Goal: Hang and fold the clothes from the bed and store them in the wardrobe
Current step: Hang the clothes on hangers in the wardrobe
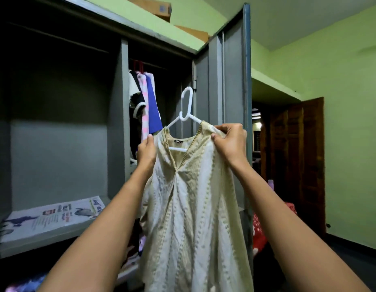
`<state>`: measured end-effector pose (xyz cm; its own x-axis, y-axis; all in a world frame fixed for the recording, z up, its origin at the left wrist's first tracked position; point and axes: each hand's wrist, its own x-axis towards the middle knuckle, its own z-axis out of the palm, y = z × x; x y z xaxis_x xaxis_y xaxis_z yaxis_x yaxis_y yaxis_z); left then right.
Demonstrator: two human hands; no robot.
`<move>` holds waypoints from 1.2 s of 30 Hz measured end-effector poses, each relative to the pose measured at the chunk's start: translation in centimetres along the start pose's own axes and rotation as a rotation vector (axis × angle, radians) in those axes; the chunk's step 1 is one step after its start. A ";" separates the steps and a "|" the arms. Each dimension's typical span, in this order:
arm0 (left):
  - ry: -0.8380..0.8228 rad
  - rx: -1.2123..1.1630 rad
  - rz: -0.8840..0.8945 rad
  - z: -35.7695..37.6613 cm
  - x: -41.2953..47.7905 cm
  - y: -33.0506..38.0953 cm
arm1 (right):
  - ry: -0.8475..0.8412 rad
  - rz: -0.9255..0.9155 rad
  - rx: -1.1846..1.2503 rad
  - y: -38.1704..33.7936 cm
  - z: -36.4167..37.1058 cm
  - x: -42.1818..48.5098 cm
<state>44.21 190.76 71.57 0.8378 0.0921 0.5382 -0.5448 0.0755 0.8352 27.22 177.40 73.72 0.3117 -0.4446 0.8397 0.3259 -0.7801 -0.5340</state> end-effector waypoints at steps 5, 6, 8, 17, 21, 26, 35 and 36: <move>0.056 -0.045 0.070 -0.6 6.8 2.4 | 0.108 -0.056 0.023 -1.6 4.2 6.7; 0.085 -0.040 0.076 -0.9 8.5 2.5 | 0.127 -0.078 0.035 -1.7 5.4 8.2; 0.132 -0.052 0.093 -1.2 11.8 2.6 | 0.158 -0.132 0.051 -1.7 7.4 11.2; 0.247 -0.072 0.214 0.5 27.1 3.7 | 0.281 -0.175 0.058 1.0 17.0 25.6; 0.305 -0.034 0.260 1.9 33.5 2.6 | 0.284 -0.196 0.072 3.9 22.9 30.7; 0.378 0.095 0.281 3.1 39.3 0.1 | 0.259 -0.259 0.075 7.2 30.7 35.6; 0.366 0.096 0.469 3.1 47.5 -0.5 | 0.211 -0.257 0.156 9.8 41.7 42.7; 0.355 0.105 0.496 3.0 47.9 -0.5 | 0.207 -0.251 0.170 9.7 42.4 43.2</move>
<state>84.74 192.16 97.25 0.4130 0.4172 0.8095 -0.8445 -0.1574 0.5119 81.70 169.30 100.62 0.0217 -0.3420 0.9394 0.5186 -0.7995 -0.3030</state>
